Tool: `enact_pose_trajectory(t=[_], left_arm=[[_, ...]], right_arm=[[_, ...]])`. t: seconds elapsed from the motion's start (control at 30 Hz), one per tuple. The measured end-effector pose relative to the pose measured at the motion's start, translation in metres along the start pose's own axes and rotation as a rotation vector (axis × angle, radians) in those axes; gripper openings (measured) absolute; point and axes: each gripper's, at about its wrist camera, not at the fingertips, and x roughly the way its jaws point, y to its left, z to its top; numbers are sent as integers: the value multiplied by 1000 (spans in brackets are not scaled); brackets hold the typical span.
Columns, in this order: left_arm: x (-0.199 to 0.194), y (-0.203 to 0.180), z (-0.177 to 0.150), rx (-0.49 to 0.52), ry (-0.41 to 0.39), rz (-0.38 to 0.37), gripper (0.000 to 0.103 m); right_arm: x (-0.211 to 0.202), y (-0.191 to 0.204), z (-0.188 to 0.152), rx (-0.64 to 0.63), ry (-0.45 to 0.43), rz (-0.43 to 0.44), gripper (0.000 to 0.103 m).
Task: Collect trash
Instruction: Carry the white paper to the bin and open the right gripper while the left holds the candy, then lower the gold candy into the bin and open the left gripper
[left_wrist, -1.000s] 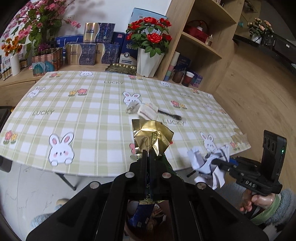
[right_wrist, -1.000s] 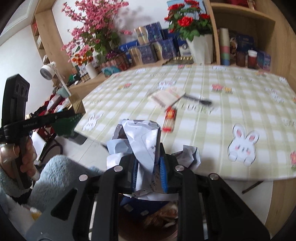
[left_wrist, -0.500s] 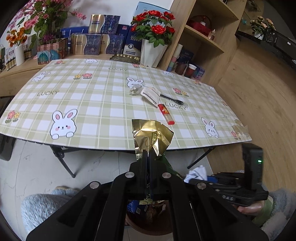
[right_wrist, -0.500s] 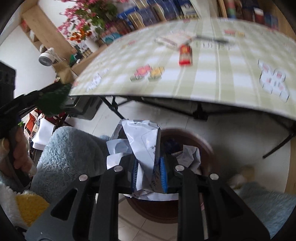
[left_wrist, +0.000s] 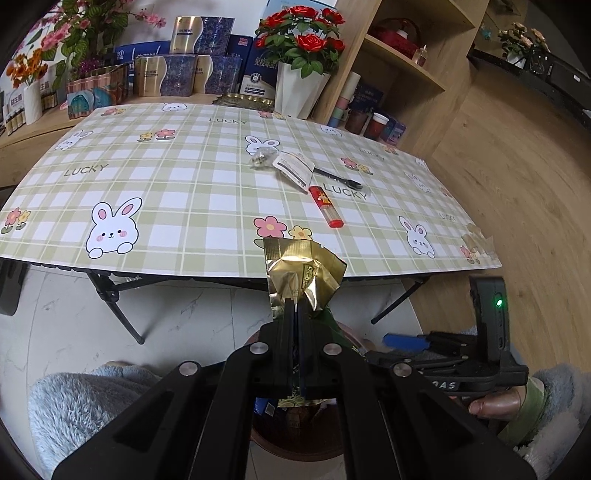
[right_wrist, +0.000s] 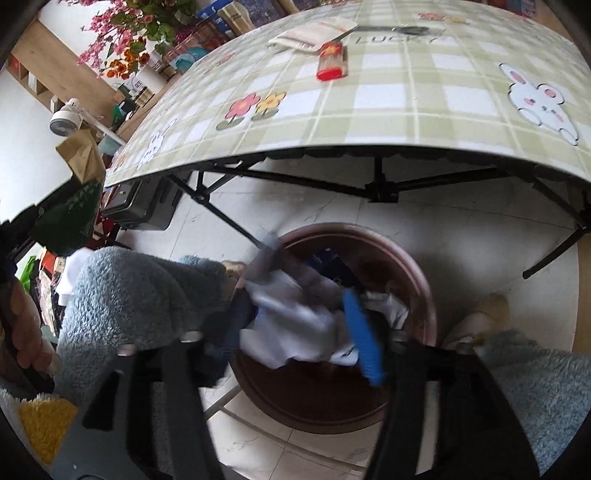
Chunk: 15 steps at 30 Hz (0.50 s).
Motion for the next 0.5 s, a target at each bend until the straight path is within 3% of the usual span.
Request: enact_pose_trajectory(t=[0.1,0.2,0.37,0.5], left_arm=[[5,-1,-2,9,18,-7,2],[12,-5,-4,35,41,-21,2],[32,-16,-8,112,70,-47,2],[50,-28,-23,208,73,-69,2]], right_arm=[[-12,-4,4,10,-54,-29,81],[-31,-7,6,-3,-161,-117,92],[-65,-15,8,13,-353,-236,97],[-76,-20,7,41,-427,-288,97]])
